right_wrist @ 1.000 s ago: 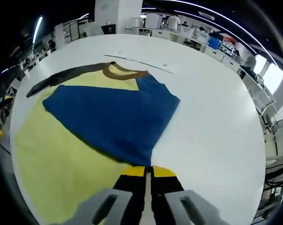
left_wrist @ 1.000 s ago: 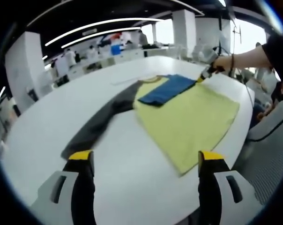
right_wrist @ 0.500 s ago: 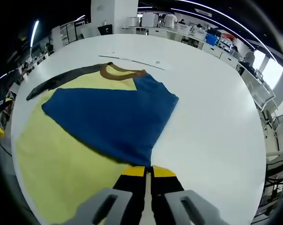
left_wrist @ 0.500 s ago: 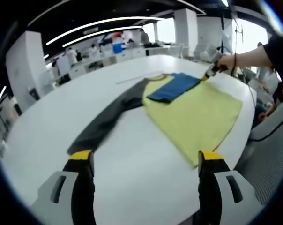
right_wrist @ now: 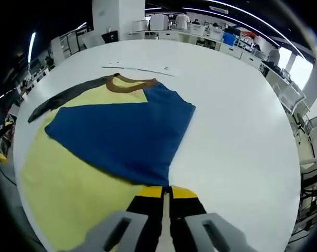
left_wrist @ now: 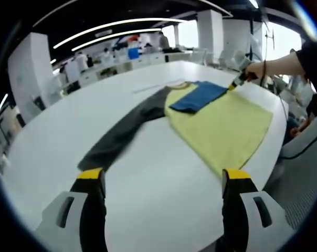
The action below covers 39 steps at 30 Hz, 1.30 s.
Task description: Fold the garment on the visible template until the final outline fits inside the template.
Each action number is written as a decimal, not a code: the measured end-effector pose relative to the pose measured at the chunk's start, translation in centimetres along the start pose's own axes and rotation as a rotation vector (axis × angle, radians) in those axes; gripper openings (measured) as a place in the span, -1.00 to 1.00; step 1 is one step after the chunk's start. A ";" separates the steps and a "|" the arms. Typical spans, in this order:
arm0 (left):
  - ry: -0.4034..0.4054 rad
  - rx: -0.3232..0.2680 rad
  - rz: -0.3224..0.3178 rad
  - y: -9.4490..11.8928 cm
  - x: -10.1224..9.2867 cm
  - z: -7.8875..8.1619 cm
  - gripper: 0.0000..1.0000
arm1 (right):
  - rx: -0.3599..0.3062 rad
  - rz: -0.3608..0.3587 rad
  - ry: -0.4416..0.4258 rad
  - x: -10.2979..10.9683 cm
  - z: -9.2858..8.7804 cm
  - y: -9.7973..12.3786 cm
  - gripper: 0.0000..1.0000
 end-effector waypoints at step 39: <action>0.189 -0.045 0.067 -0.4 5.6 0.4 0.77 | -0.306 0.312 0.099 8.3 1.3 10.7 0.99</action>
Point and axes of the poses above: the point that each gripper's makers call its tool centre point, and the gripper's own axes: y roughly backward along the fingers, x roughly to its left, z roughly out of its top, the point moved 4 cm from there along y, roughly backward along the fingers, and after that the axes turned 9 degrees about -y, right-handed, at the moved point
